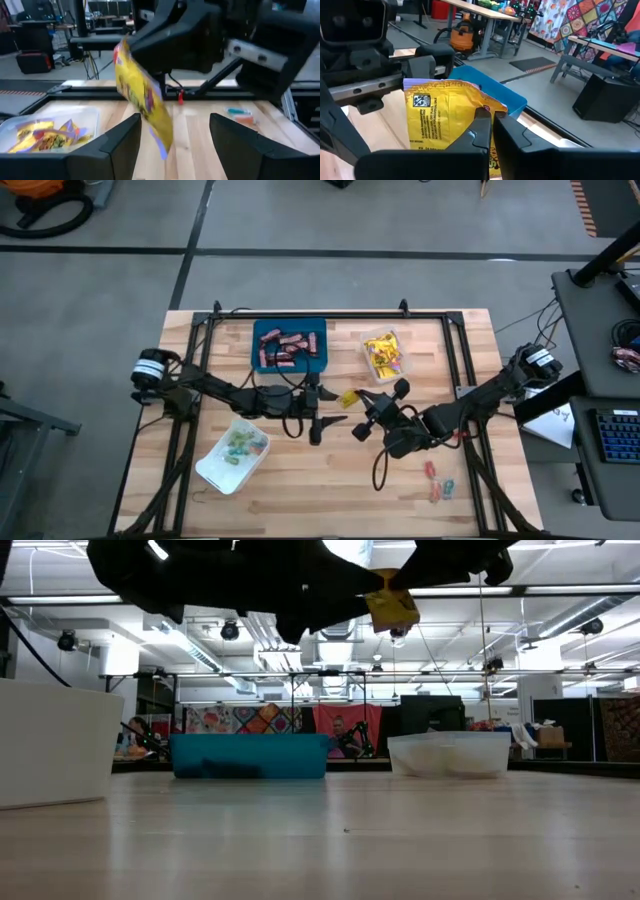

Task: Sort candy
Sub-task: Put the yellow candy into the transparent bin

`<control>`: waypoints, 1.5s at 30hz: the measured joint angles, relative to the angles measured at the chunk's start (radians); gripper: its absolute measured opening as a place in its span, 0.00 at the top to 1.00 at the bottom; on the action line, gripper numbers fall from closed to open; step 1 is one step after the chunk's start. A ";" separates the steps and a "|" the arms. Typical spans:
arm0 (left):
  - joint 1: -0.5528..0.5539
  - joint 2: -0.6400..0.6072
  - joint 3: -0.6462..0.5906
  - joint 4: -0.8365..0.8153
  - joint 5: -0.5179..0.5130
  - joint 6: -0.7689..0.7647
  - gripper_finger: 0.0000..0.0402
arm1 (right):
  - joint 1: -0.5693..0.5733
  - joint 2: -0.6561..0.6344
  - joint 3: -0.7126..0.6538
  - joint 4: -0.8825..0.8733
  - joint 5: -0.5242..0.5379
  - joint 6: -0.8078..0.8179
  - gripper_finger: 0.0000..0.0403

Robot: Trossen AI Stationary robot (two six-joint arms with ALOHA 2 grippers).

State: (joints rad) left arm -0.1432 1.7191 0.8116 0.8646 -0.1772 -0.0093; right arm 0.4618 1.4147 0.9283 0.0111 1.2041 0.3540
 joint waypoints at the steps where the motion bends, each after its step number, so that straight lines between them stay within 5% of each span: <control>1: 0.001 0.003 0.005 0.005 -0.011 0.000 0.46 | 0.000 0.000 0.000 -0.001 0.000 -0.001 0.98; 5: 0.001 0.007 0.013 0.019 -0.058 0.022 0.55 | 0.000 0.000 0.000 -0.003 0.000 -0.001 0.98; 13: 0.001 0.008 0.013 0.017 -0.063 0.023 0.97 | 0.000 0.000 0.000 0.000 -0.006 0.005 0.97; 25: -0.003 -0.021 0.013 -0.046 -0.060 0.022 1.00 | 0.001 -0.034 0.000 0.000 -0.035 0.056 0.67; 34: -0.045 -0.266 0.013 -0.564 -0.068 -0.073 1.00 | 0.025 -0.113 0.000 -0.055 -0.102 0.058 0.53; 45: -0.188 -0.529 0.140 -1.379 -0.151 -0.441 1.00 | 0.012 -0.082 -0.001 -0.066 -0.106 0.055 0.52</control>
State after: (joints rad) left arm -0.3313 1.1905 0.9520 -0.5143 -0.3285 -0.4501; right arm 0.4736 1.3325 0.9274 -0.0551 1.0977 0.4093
